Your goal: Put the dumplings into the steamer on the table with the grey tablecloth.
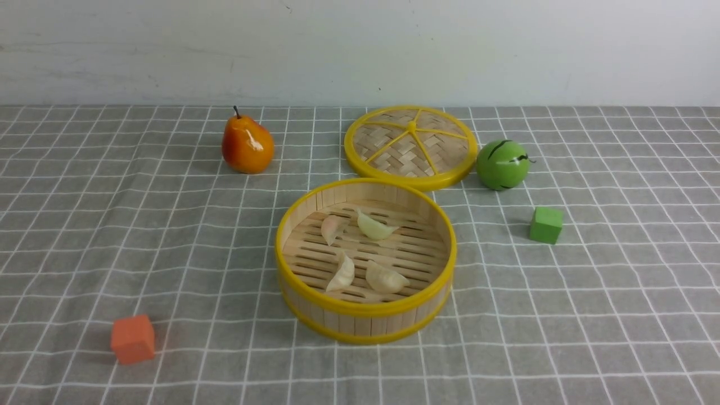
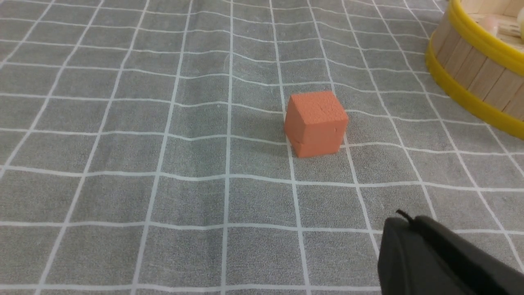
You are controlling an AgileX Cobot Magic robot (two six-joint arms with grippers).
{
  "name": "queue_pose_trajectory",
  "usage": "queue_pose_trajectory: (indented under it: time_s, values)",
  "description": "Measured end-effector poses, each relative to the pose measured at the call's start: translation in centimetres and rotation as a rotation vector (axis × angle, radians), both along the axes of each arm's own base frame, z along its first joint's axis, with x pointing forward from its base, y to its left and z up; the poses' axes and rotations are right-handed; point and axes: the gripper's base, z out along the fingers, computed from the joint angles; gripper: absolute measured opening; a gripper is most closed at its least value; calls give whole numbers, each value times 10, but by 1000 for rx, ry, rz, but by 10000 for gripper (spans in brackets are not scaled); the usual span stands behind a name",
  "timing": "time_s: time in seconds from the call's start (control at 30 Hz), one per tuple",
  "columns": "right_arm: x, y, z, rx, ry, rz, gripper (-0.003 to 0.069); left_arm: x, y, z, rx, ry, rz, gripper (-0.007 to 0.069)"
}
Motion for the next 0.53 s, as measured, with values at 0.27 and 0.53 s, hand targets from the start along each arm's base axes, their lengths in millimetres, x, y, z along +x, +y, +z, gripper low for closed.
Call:
queue_pose_trajectory:
  time_s: [0.27, 0.53]
  values:
    - [0, 0, 0, 0, 0, 0, 93, 0, 0, 0, 0, 0, 0, -13]
    - [0, 0, 0, 0, 1, 0, 98, 0, 0, 0, 0, 0, 0, -7]
